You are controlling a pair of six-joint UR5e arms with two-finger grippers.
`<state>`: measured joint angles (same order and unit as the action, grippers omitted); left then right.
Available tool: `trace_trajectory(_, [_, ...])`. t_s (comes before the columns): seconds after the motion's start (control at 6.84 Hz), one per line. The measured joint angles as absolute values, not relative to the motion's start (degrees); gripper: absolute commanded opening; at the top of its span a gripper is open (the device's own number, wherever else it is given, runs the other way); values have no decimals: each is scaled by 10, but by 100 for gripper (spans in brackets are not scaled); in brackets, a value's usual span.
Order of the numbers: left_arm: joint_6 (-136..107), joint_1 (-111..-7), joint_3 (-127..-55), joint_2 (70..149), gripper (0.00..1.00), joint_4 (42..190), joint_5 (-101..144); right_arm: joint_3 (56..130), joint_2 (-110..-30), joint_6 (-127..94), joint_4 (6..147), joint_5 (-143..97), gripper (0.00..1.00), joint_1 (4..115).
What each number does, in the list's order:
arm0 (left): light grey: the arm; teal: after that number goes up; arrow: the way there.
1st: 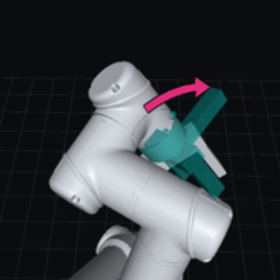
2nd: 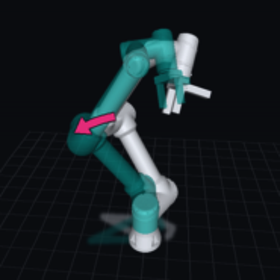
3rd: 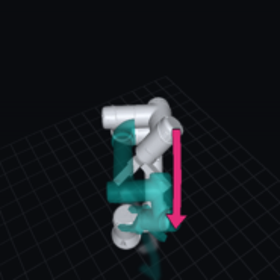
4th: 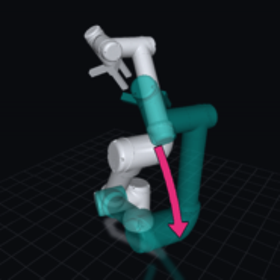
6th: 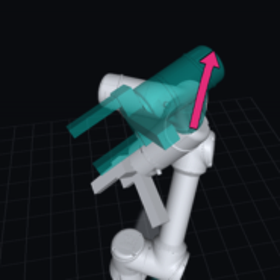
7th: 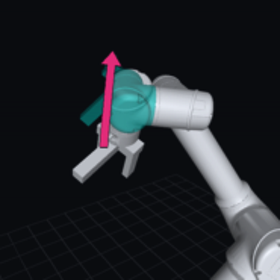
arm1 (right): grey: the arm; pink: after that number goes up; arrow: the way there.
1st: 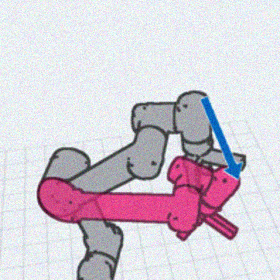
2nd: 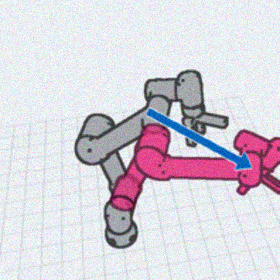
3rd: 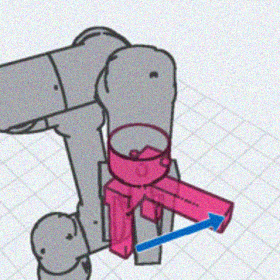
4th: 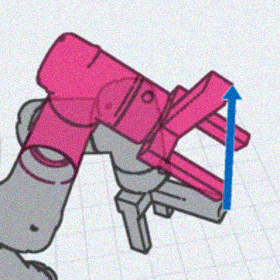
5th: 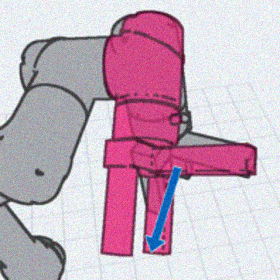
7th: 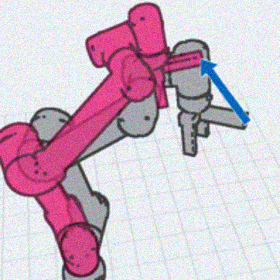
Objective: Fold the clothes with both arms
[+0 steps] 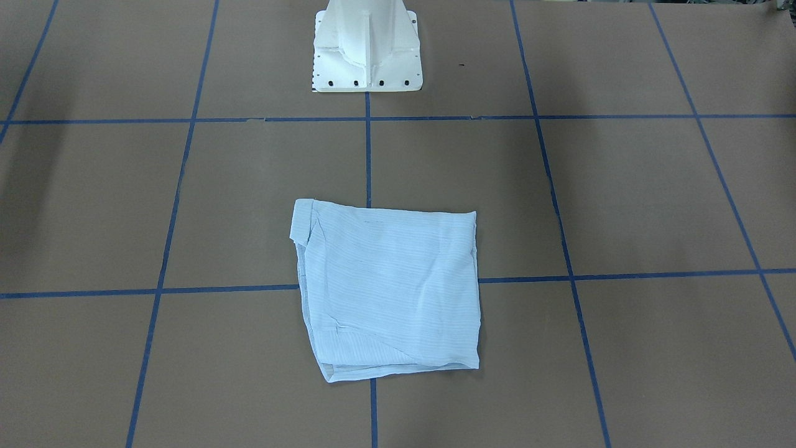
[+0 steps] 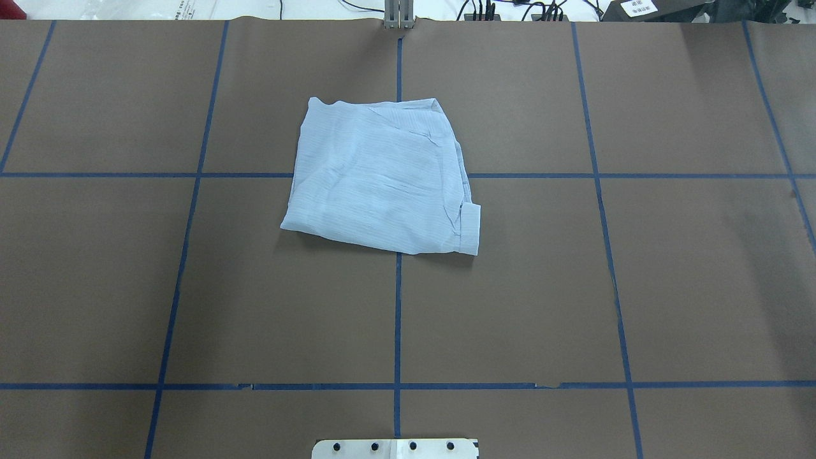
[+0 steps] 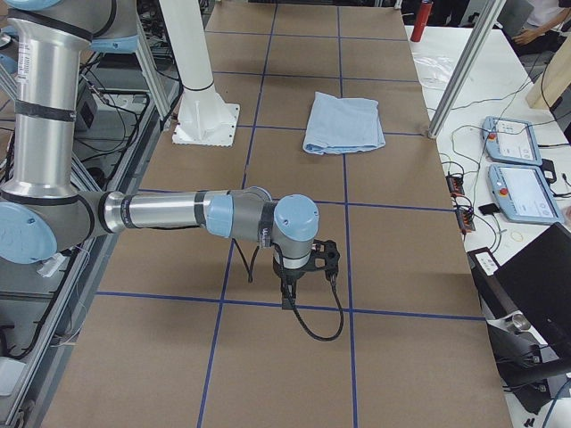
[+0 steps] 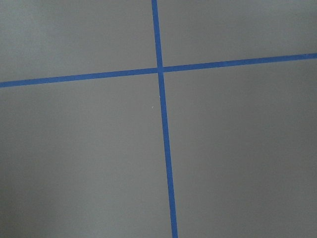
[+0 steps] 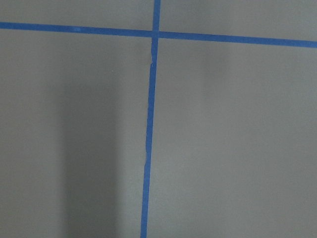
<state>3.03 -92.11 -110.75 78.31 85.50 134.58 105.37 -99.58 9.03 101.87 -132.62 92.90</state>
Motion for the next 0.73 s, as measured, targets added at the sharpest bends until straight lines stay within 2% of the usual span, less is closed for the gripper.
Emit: trace_trajectory(0.73, [30, -921, -1100, 781, 100, 854, 1346, 1054, -996, 89, 1019, -1326, 100, 929])
